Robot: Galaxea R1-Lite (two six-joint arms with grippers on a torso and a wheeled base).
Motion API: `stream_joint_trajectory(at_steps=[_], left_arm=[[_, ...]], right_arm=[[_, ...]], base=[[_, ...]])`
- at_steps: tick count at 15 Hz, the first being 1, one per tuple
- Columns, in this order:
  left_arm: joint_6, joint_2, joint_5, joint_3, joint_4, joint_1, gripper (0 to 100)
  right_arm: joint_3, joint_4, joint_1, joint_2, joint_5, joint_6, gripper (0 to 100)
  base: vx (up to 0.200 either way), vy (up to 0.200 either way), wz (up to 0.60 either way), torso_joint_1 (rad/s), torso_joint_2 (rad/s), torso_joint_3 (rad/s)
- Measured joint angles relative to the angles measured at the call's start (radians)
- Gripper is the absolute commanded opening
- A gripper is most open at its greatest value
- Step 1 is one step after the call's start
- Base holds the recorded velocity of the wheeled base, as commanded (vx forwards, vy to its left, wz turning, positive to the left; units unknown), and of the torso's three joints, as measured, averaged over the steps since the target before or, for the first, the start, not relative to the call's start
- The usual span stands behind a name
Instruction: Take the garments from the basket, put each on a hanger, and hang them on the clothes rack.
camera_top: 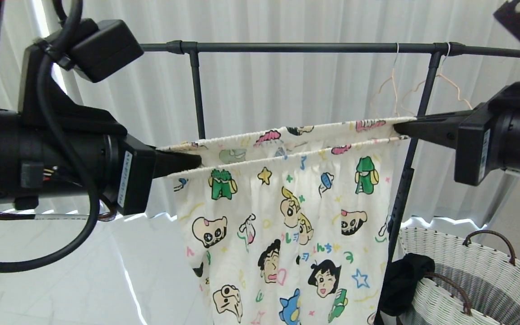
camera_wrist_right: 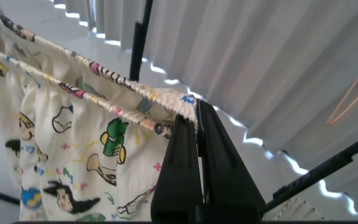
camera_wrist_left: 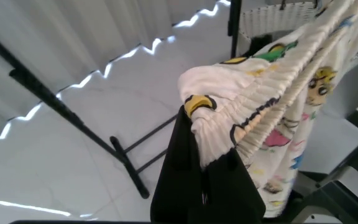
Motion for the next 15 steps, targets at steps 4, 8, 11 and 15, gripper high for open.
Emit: stream_joint_trajectory(at_steps=[4,8,11,15], left_arm=[[0.011,-0.067,0.042,0.039,-0.005,-0.049,0],[0.092,-0.098,0.133,0.043,-0.005,-0.066,0],[0.107,-0.066,0.153,0.021,-0.004,-0.075,0],[0.109,0.054,0.150,-0.077,-0.004,-0.118,0]], right_arm=[[-0.039,0.058,0.001,-0.019,0.003,-0.030,0],[-0.048,0.112,0.006,-0.047,0.004,-0.049,0],[-0.046,0.227,0.030,-0.101,0.009,-0.045,0],[-0.004,0.312,0.187,-0.178,0.015,-0.030,0]], base=[[0.000,0.000,0.00,0.000,0.00,0.000],[0.000,0.000,0.00,0.000,0.00,0.000],[0.000,0.000,0.00,0.000,0.00,0.000],[0.000,0.000,0.00,0.000,0.00,0.000]])
